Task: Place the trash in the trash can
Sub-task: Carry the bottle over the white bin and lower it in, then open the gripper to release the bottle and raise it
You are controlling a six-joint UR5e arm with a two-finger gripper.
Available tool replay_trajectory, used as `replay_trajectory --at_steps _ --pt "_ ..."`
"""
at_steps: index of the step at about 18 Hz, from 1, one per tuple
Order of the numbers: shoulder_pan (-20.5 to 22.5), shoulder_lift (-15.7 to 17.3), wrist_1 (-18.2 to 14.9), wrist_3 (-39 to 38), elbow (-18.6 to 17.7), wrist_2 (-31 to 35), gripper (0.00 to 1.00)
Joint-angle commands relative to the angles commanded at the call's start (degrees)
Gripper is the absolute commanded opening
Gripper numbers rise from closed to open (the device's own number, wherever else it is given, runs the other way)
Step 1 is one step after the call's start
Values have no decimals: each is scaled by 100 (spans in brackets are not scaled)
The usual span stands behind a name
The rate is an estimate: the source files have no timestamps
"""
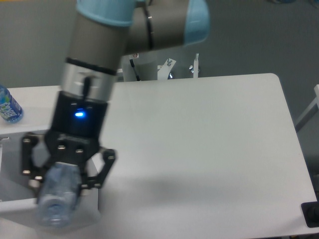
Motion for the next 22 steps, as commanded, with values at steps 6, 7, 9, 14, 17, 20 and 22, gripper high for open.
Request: replay_trajectory --at_steps 6,7,9,14,17,20,22 --pt "-115 79 35 53 -159 0 100" --pt "-98 96 35 62 -159 9 100" --pt "-2 175 26 97 -159 52 100" --pt "420 395 -53 482 -159 1052 100" --pt "719 509 -586 1350 -159 1441 100" --pt "1070 632 -1386 2641 -168 1599 100" --pt "1255 746 -1704 3442 -377 1958 100"
